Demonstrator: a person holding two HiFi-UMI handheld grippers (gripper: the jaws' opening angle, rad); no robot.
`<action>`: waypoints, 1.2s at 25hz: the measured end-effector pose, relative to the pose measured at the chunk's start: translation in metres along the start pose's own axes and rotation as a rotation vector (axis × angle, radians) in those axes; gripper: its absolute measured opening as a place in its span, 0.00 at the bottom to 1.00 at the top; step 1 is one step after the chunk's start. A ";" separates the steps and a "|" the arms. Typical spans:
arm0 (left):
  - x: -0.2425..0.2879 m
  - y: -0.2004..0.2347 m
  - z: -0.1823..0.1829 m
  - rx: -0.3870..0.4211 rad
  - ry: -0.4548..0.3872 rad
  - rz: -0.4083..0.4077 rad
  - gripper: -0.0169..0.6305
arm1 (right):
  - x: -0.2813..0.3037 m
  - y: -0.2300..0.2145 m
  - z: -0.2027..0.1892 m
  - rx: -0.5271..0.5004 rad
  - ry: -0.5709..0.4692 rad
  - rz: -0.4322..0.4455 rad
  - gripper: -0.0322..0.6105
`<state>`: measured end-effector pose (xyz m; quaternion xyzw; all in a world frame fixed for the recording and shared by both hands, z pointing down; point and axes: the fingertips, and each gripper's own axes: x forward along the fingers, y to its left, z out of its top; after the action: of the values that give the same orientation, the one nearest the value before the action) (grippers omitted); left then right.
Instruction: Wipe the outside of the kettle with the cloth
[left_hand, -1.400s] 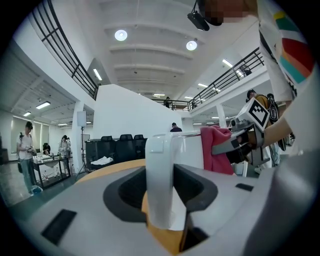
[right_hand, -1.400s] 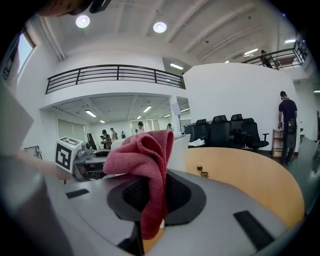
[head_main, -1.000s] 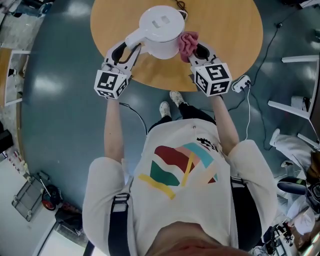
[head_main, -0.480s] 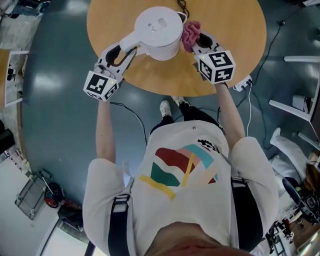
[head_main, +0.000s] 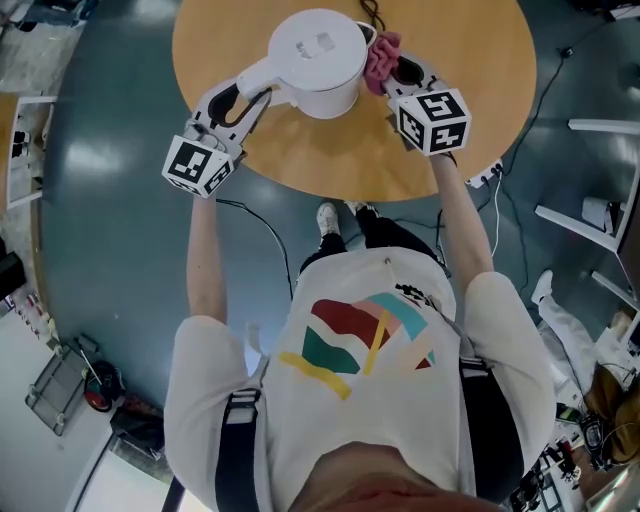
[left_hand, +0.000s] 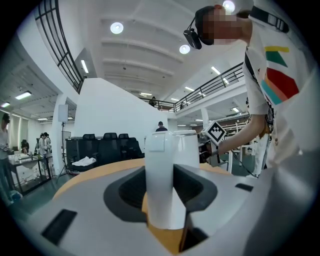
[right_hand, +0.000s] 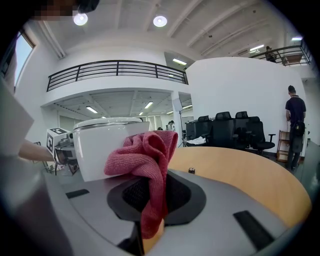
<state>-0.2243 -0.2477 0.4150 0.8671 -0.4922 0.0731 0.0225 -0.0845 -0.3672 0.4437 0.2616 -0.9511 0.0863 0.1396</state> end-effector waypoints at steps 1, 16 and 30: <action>-0.001 0.000 0.000 -0.002 0.000 0.004 0.33 | 0.000 0.000 0.000 0.005 0.001 -0.002 0.12; -0.017 -0.023 0.007 -0.022 0.010 0.250 0.33 | -0.063 0.075 -0.031 0.031 -0.091 -0.139 0.12; -0.004 -0.036 -0.009 -0.068 0.047 0.385 0.33 | 0.025 0.151 -0.110 -0.001 -0.045 -0.049 0.12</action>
<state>-0.1962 -0.2250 0.4249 0.7537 -0.6505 0.0798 0.0488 -0.1598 -0.2252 0.5418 0.2867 -0.9473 0.0765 0.1206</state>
